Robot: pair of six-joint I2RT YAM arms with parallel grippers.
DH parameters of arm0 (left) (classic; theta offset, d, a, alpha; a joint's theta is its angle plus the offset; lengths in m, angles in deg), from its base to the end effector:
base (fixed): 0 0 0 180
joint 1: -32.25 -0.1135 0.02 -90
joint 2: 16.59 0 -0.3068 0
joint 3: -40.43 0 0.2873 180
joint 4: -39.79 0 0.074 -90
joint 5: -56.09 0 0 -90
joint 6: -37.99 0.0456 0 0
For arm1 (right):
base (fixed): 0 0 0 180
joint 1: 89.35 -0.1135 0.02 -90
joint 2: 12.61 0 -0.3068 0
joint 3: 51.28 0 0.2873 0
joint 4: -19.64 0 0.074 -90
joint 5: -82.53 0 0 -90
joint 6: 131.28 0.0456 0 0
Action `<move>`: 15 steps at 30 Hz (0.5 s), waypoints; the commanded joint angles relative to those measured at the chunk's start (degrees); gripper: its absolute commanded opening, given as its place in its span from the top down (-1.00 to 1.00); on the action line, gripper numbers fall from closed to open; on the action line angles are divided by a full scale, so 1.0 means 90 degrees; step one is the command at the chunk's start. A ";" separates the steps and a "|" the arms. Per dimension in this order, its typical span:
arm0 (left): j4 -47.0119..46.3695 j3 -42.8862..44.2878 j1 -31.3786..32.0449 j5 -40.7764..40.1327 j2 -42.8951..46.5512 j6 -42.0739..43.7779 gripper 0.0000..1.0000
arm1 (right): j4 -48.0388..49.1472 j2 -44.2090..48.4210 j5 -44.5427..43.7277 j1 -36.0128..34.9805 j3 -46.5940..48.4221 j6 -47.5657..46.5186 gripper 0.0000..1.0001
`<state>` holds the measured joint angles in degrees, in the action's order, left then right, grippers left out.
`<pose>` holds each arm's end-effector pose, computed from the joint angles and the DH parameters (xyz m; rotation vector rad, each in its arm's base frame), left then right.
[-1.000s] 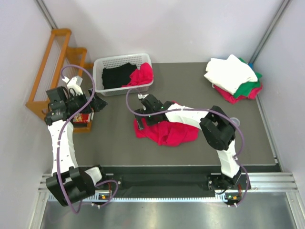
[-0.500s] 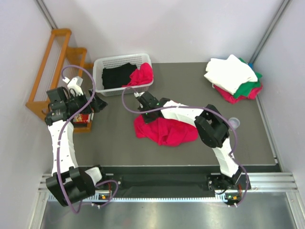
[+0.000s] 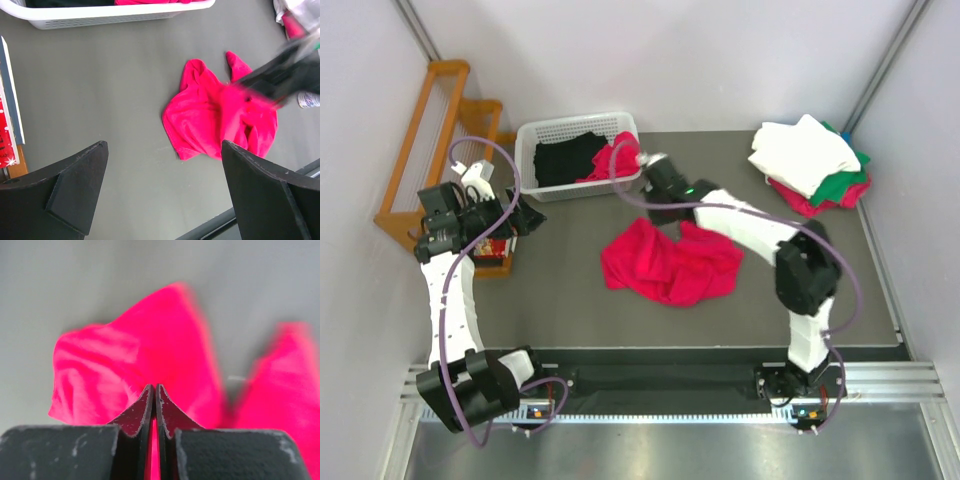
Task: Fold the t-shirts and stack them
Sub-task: Flatten the tshirt out
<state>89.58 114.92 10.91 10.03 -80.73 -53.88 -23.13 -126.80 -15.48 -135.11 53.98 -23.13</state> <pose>0.2456 0.0620 0.3733 -0.0302 2.1128 -0.6596 0.3557 0.3562 0.2553 -0.5345 2.4285 0.3092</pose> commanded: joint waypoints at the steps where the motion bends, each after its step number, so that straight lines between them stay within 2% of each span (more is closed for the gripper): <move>1: -0.0189 0.0016 -0.0011 0.0186 0.0008 -0.0076 -0.98 | 0.0493 0.1622 -0.0127 0.1107 -0.0151 0.0180 1.00; 4: -0.0218 -0.0013 -0.0011 0.0244 0.0007 -0.0105 -0.98 | 0.0513 0.2081 -0.0028 0.1382 -0.0152 0.0132 1.00; 8: -0.0335 -0.0072 -0.0011 0.0352 -0.0002 -0.0241 -0.98 | 0.0552 0.2657 0.0430 0.1266 -0.0044 -0.0044 1.00; 15: -0.0423 -0.0101 0.0057 0.0645 -0.0041 -0.0495 -0.98 | 0.0445 0.3049 0.0831 -0.0100 0.0151 -0.0825 1.00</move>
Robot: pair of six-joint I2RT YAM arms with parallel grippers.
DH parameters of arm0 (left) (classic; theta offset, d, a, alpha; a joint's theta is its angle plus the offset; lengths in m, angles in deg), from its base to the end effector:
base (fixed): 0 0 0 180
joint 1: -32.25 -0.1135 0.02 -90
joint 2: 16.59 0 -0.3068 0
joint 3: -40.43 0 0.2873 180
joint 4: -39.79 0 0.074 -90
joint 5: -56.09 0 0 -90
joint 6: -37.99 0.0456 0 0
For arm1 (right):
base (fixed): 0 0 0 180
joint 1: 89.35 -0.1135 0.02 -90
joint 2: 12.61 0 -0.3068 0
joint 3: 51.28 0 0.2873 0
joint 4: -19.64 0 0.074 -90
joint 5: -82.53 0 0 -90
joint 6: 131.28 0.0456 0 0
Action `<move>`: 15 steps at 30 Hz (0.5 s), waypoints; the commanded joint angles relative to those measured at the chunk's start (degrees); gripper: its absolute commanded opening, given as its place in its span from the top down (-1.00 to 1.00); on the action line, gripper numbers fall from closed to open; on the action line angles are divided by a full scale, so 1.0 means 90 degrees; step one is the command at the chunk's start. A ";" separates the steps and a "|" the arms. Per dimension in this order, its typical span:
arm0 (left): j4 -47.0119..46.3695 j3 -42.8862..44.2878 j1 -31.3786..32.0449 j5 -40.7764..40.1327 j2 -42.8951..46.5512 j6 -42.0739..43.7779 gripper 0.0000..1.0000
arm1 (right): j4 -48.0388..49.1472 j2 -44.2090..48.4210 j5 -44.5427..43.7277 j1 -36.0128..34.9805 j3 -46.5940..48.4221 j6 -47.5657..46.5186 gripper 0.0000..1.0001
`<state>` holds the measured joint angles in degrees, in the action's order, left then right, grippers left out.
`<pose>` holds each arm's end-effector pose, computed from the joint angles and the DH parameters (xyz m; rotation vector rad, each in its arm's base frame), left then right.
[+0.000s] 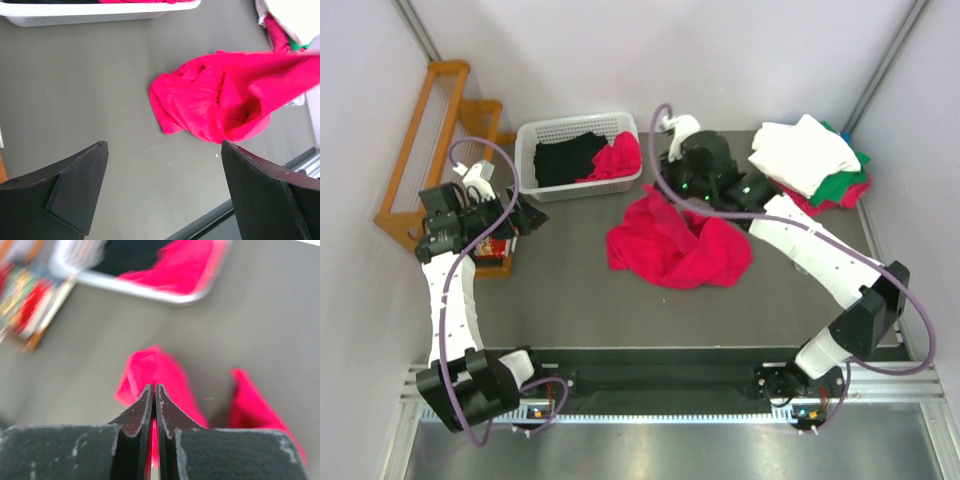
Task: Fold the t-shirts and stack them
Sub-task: Flatten the tshirt out
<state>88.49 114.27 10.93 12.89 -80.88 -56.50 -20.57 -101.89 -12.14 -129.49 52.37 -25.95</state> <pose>0.2467 0.0606 0.3712 -0.0469 2.0991 -0.7373 0.3097 0.2563 0.4395 -0.3912 2.0234 0.5266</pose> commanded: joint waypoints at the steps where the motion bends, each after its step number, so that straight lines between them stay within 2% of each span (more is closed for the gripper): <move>1: -0.0312 0.0010 0.0142 0.0327 -0.0034 -0.0243 -0.98 | 0.0112 0.0281 0.0479 -0.0987 0.0350 -0.0522 1.00; 3: -0.0312 0.0040 0.0269 0.0356 -0.0044 -0.0350 -0.98 | 0.0092 0.0261 0.0499 -0.1213 0.0380 -0.0541 1.00; 7: -0.0322 0.0176 0.1077 0.0200 -0.0122 -0.0517 -0.98 | -0.0044 0.0183 0.0315 -0.1788 0.0837 -0.0785 1.00; 9: -0.0176 0.0245 0.1313 -0.0169 -0.0171 -0.0361 -0.98 | -0.0356 0.0095 0.0139 -0.1819 0.1510 -0.1009 1.00; 10: -0.0117 0.0313 0.1392 -0.0229 -0.0181 -0.0312 -0.98 | -0.0492 0.0057 -0.0297 -0.1819 0.1793 -0.1097 1.00; 15: -0.0155 0.0245 0.1402 -0.0308 -0.0123 -0.0272 -0.98 | -0.0455 0.0173 -0.0975 -0.1712 0.3288 -0.1993 1.00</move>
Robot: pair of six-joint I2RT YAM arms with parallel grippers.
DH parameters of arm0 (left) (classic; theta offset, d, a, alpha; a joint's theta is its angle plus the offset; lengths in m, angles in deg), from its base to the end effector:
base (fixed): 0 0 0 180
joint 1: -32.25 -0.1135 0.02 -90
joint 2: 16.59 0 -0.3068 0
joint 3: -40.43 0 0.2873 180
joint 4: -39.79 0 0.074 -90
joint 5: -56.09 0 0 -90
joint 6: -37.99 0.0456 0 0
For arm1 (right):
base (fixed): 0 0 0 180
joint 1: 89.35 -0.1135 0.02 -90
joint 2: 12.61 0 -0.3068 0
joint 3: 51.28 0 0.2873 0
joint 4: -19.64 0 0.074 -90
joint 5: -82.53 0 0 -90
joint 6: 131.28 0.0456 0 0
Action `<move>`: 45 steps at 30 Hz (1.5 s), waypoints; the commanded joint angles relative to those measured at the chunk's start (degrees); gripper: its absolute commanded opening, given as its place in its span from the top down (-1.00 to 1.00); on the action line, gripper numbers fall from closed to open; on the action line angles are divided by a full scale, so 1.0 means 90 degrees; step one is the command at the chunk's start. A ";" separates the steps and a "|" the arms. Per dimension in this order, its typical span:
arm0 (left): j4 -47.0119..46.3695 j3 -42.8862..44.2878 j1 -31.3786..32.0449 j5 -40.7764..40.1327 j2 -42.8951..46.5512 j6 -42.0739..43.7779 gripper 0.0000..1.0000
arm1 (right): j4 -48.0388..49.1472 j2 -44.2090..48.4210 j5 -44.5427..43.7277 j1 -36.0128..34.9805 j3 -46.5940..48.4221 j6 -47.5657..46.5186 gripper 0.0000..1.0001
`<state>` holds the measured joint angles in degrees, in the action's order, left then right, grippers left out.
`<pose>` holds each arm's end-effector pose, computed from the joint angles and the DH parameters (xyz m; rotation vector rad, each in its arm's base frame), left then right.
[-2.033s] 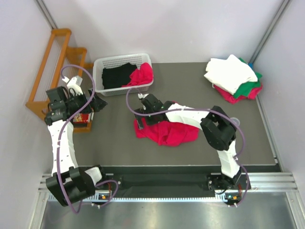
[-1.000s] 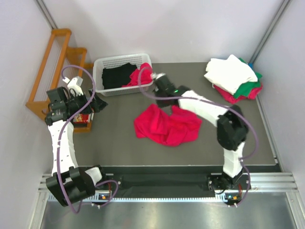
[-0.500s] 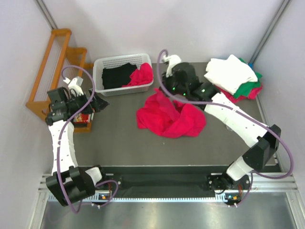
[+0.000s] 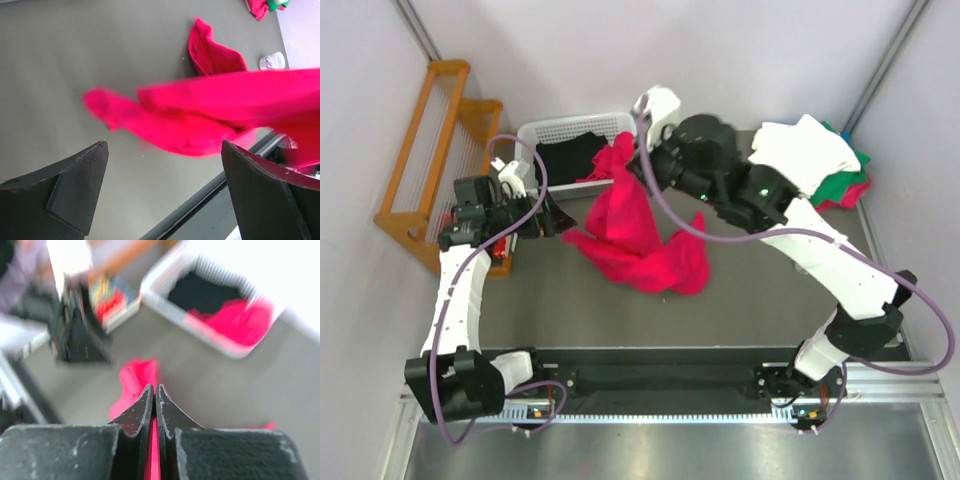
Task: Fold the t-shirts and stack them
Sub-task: Flatten the tshirt out
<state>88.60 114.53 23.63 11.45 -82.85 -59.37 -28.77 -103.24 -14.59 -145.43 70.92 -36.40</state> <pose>0.2631 0.0071 0.3640 0.1063 2.1728 -0.8823 0.2180 0.3141 0.5361 -0.7445 1.7577 0.6156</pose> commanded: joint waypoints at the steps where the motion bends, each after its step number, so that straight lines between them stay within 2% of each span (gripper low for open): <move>1: -0.0187 0.0148 -0.0018 -0.0119 0.0116 0.0036 -0.98 | 0.0446 0.0324 -0.0733 0.0155 0.1421 -0.0903 1.00; 5: -0.0197 0.0089 -0.0009 -0.0197 0.0194 0.0036 -0.98 | 0.0417 0.0333 -0.0869 0.0361 0.2135 -0.1128 1.00; 19: -0.0265 0.0069 -0.0009 -0.0177 0.0292 -0.0042 -0.98 | 0.0456 0.0558 -0.0919 0.0527 0.1589 -0.1021 1.00; 23: -0.0324 0.0069 -0.0009 0.0057 0.0272 -0.0101 -0.98 | 0.0436 0.0393 -0.0772 0.0527 0.2007 -0.1041 1.00; 27: -0.0334 0.0070 -0.0009 0.0135 0.0282 -0.0130 -0.98 | 0.0320 -0.0095 -0.0178 0.0498 0.2789 -0.0914 1.00; 37: -0.0782 -0.0379 -0.0155 0.0096 0.0770 -0.0540 -0.98 | 0.0865 -0.1286 0.0370 -0.0497 0.3912 -0.0856 1.00; 43: -0.1280 -0.0799 -0.0555 0.0340 0.1150 -0.0960 -0.98 | 0.1022 -0.1706 0.0771 -0.1024 0.3972 -0.0708 1.00; 45: -0.1300 -0.0868 -0.0604 0.0331 0.1229 -0.0989 -0.98 | 0.0964 -0.1737 0.0480 -0.1297 0.3972 -0.0922 1.00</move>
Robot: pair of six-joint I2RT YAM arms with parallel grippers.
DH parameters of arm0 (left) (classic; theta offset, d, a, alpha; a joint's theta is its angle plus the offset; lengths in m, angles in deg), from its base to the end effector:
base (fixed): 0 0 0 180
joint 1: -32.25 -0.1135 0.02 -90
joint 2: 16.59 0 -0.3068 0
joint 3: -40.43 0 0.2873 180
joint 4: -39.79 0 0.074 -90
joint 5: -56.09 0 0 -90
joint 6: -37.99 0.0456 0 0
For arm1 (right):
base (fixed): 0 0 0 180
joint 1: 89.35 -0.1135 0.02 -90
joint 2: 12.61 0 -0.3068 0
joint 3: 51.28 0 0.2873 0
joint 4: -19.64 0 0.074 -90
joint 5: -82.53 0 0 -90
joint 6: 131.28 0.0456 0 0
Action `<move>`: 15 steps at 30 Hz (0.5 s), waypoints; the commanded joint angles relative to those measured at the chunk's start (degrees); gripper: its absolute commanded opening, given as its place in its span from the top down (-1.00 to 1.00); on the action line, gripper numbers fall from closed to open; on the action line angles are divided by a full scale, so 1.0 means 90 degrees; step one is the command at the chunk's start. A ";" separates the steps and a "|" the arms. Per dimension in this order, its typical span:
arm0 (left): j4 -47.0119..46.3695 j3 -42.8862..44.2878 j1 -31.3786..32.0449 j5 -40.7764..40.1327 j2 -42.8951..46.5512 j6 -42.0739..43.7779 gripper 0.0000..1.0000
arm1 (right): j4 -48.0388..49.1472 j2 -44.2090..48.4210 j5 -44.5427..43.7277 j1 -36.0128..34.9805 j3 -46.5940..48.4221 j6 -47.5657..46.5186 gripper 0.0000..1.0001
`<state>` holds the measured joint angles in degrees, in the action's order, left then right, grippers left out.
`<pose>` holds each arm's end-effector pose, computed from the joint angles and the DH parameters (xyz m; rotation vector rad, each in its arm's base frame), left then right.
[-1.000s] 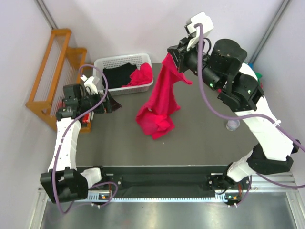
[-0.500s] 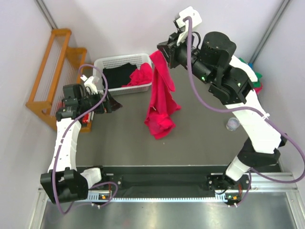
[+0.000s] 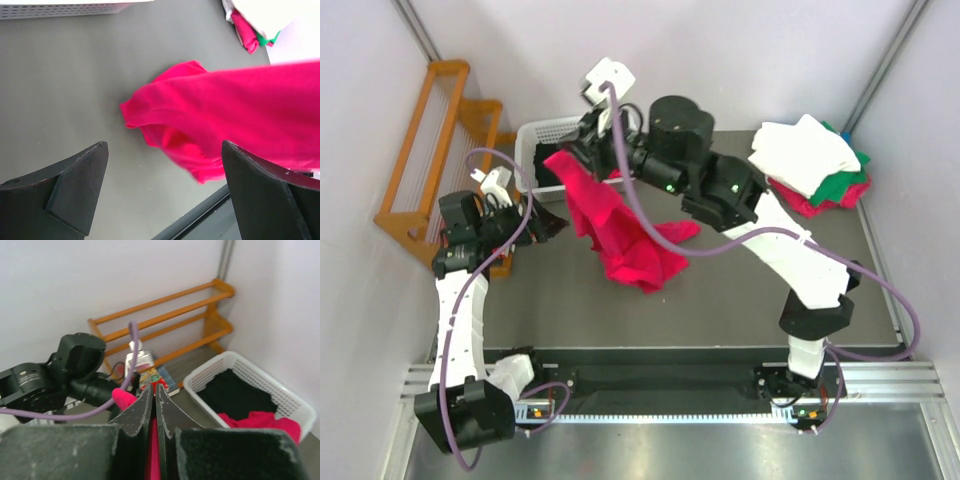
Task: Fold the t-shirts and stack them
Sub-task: Flatten the tshirt out
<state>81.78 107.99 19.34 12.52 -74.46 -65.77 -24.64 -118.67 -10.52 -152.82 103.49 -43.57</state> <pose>0.2307 0.0190 0.3653 -0.0015 2.0536 -0.8653 0.1869 0.3690 0.6334 -0.8031 1.3245 0.8158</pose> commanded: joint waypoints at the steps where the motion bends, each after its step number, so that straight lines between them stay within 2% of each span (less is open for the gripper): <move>1: -0.0533 -0.0142 -0.0138 0.0221 0.0355 -0.0278 -0.98 | 0.0485 0.0046 -0.0138 -0.0507 0.0354 -0.0330 1.00; 7: -0.0601 -0.0103 -0.0138 0.0260 0.0238 -0.0336 -0.98 | 0.1068 0.0884 -0.0921 -0.0195 0.0130 -0.0956 1.00; 11: -0.0777 -0.0239 -0.0255 0.0338 0.0248 -0.0502 -0.98 | 0.1510 0.0633 -0.0435 -0.0156 0.0529 -0.0773 1.00; 15: -0.0718 -0.0278 -0.0363 0.0280 0.0472 -0.0493 -0.98 | 0.1170 0.0262 0.0035 -0.0214 0.0268 -0.0197 1.00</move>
<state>78.46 106.14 17.14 14.05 -72.34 -69.27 -18.39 -115.81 -15.07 -154.08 106.11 -49.14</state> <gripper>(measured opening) 0.991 0.008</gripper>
